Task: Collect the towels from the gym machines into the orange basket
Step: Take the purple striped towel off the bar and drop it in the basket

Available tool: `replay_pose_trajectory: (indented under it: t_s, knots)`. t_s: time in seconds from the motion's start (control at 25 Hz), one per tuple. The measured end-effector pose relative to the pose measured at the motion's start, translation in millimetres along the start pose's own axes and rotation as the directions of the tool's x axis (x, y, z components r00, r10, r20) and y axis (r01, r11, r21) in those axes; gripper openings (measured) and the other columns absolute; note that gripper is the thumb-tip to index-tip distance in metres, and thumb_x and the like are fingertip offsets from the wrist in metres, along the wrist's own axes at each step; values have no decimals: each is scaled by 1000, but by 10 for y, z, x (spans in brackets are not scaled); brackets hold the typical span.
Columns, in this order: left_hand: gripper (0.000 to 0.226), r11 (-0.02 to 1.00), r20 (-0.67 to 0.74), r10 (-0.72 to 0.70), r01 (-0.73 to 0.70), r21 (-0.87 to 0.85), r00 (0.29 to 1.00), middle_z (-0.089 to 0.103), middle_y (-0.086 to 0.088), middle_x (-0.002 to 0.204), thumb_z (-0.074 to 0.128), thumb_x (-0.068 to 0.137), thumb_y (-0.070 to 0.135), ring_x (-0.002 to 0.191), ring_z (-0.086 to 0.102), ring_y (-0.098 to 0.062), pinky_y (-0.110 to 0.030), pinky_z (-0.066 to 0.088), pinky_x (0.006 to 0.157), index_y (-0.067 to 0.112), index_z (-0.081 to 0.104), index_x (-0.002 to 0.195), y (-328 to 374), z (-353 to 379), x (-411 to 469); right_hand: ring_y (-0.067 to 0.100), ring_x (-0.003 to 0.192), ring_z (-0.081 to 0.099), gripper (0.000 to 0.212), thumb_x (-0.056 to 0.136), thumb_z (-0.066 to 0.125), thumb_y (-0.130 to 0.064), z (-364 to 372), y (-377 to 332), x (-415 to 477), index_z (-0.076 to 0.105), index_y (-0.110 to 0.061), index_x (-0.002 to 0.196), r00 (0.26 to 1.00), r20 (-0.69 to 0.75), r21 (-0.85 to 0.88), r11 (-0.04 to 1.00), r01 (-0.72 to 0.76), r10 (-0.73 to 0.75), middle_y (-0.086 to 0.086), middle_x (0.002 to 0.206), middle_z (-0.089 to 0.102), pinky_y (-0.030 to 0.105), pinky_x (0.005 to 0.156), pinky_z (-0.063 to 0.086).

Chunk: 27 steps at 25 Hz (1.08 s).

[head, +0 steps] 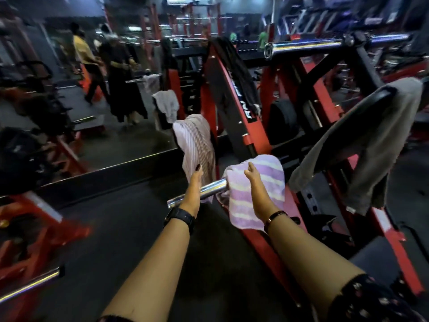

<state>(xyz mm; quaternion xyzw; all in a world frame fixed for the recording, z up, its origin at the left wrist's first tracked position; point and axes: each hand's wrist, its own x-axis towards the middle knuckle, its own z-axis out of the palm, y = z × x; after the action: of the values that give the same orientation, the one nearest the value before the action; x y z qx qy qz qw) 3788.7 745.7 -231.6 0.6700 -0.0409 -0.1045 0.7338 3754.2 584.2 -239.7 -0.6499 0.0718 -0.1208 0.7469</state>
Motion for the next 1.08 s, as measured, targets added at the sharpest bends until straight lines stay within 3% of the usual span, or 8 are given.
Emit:
replay_pose_trajectory:
  t_s: [0.08, 0.16, 0.32, 0.44, 0.68, 0.88, 0.96, 1.08]
  knots:
    - [35, 999, 26, -16, 15, 50, 1000, 58, 10, 114, 40, 93, 48, 87, 61, 17, -11, 46, 81, 31, 54, 121, -73, 114, 365, 13, 141, 29, 55, 98, 46, -25, -97, 121, 324, 26, -22, 149, 1000, -6, -142, 990, -6, 5, 1, 157, 27, 33, 117, 25]
    - [55, 985, 88, 31, -46, 165, 996, 48, 8, 135, 47, 91, 44, 121, 49, 0, -16, 37, 102, 20, 43, 140, -195, 182, 786, 15, 146, 18, 69, 91, 55, -35, -177, 271, 645, 21, -26, 150, 1000, -16, -296, 955, -7, 2, -1, 159, 22, 41, 120, 18]
    - [84, 848, 246, 78, -194, 494, 966, 39, -4, 151, 52, 73, 58, 140, 36, -17, -37, 30, 117, 16, 38, 145, -484, 285, 1631, 20, 150, -7, 90, 75, 56, -50, -273, 518, 1321, 15, -27, 152, 1000, 1, -661, 750, 7, -8, -2, 162, 10, 51, 119, -4]
    - [75, 711, 359, 68, -297, 637, 931, 41, -5, 150, 55, 79, 51, 139, 38, -21, -38, 34, 114, 17, 39, 144, -633, 342, 2208, 25, 150, -8, 90, 81, 64, -45, -367, 719, 1827, 12, -28, 152, 998, 19, -810, 586, -15, 52, 1, 163, 5, 52, 116, -4]
    - [68, 754, 457, -152, -196, 627, 877, 42, -5, 149, 57, 85, 39, 138, 39, -20, -30, 30, 115, 16, 36, 146, -1096, 486, 3075, 22, 149, -11, 114, 53, 39, -83, -492, 1215, 2421, 9, -35, 152, 987, 6, -954, 298, -42, 159, -4, 163, 0, 52, 116, -8]
    - [77, 829, 447, -309, 7, 559, 839, 47, -3, 147, 47, 76, 54, 135, 44, -18, -40, 32, 116, 17, 41, 144, -1452, 713, 3455, 24, 149, 2, 98, 60, 37, -87, -582, 1235, 2576, 36, -36, 144, 991, 62, -996, 76, 53, 123, -6, 161, 17, 59, 113, -7]
    - [62, 847, 481, -356, 59, 529, 801, 50, -5, 144, 46, 89, 46, 133, 46, -18, -32, 34, 114, 13, 44, 141, -1344, 794, 3419, 25, 146, 17, 89, 64, 31, -85, -607, 1233, 2632, 49, -34, 134, 993, 51, -998, 38, 47, 110, -6, 153, 35, 61, 111, 1]
    - [27, 871, 480, -370, 118, 477, 795, 64, -1, 113, 39, 101, 22, 108, 58, -13, -15, 44, 88, 12, 61, 113, -1304, 815, 3367, 22, 130, 38, 72, 71, 24, -75, -586, 1260, 2663, 59, -32, 117, 997, 50, -999, 4, 50, 64, -9, 131, 53, 59, 105, 15]
